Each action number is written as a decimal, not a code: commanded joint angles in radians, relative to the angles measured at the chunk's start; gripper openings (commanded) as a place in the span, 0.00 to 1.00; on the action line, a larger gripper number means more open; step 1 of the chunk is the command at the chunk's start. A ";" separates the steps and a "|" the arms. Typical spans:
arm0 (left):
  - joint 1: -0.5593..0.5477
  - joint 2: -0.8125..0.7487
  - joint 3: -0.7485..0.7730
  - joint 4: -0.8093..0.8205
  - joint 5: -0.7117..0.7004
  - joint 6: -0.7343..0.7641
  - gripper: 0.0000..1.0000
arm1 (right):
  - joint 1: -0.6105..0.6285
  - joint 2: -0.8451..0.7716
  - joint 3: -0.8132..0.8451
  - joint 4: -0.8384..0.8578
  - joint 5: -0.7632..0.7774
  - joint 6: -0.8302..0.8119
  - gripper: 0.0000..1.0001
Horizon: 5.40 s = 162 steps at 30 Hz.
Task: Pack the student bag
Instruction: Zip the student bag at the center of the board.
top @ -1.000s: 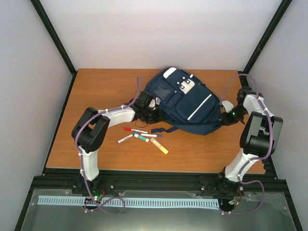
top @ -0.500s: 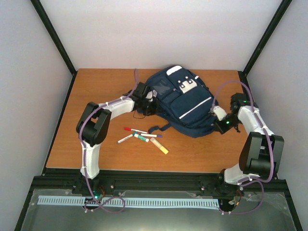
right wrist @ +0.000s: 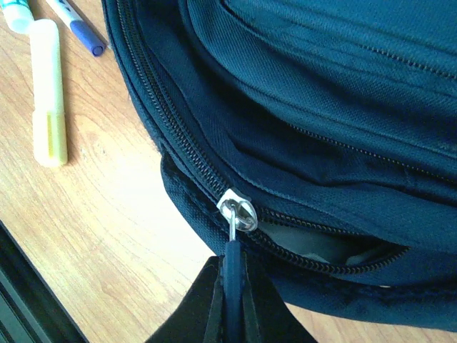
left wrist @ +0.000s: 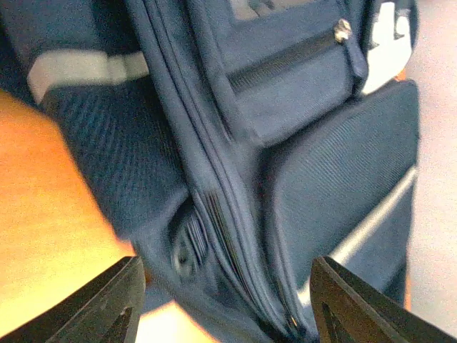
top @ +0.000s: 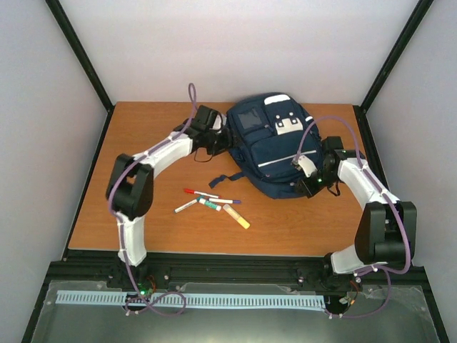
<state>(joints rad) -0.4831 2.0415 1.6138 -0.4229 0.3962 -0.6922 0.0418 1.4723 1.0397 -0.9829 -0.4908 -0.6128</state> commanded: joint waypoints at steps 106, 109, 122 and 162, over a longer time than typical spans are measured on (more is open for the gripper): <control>-0.168 -0.394 -0.556 0.081 -0.062 -0.214 0.66 | -0.160 -0.023 -0.049 0.034 -0.041 -0.069 0.03; -0.208 -0.406 -0.579 0.126 -0.049 -0.251 0.66 | -0.159 -0.024 -0.059 0.042 -0.042 -0.065 0.03; -0.308 -0.245 -0.451 0.224 -0.007 -0.320 0.62 | -0.158 0.000 -0.071 0.051 -0.059 -0.059 0.03; -0.391 -0.198 -0.380 0.171 -0.036 -0.266 0.01 | -0.374 0.225 0.118 0.006 0.007 -0.178 0.03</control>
<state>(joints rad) -0.8680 1.8938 1.2491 -0.2249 0.3798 -0.9939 -0.2878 1.6688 1.1076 -1.0115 -0.5125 -0.7795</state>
